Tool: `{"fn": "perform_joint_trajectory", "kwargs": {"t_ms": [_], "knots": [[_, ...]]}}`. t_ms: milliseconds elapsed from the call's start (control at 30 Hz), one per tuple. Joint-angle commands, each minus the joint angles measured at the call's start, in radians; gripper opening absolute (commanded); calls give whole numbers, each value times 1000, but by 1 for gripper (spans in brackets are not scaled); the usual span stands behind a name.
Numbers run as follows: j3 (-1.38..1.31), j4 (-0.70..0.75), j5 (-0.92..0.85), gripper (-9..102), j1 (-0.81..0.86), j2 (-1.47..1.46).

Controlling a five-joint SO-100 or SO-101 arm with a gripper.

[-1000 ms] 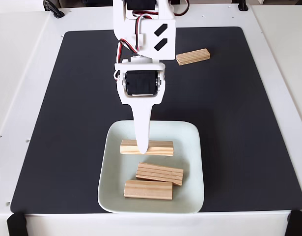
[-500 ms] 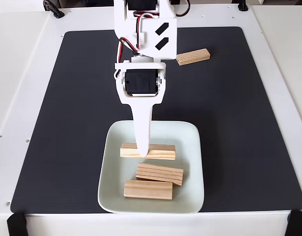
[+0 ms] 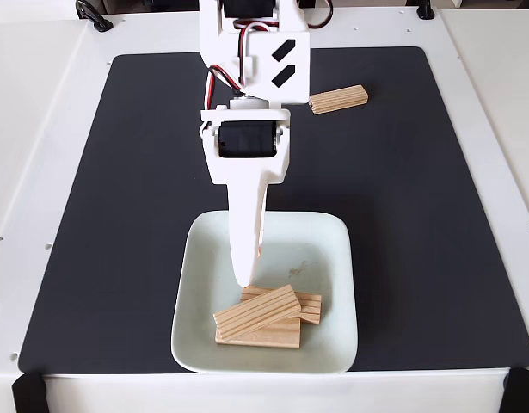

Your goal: Pick up the wooden block and place them on the plate.

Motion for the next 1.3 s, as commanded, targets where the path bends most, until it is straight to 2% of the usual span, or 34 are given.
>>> {"fn": "perform_joint_trajectory", "kwargs": {"t_ms": [0,100,167,400,467,800,933,1067,1267], "knots": [[-38,-5,9,46,9,38],[-17,-3,9,45,9,97],[63,-3,8,39,3,175],[525,-14,9,-2,-51,591],[664,-3,9,2,-75,715],[1526,-5,-6,0,-242,1342],[1763,-5,-6,0,-310,1483],[1756,63,9,0,-365,1497],[1565,356,11,0,-426,1410]]}}
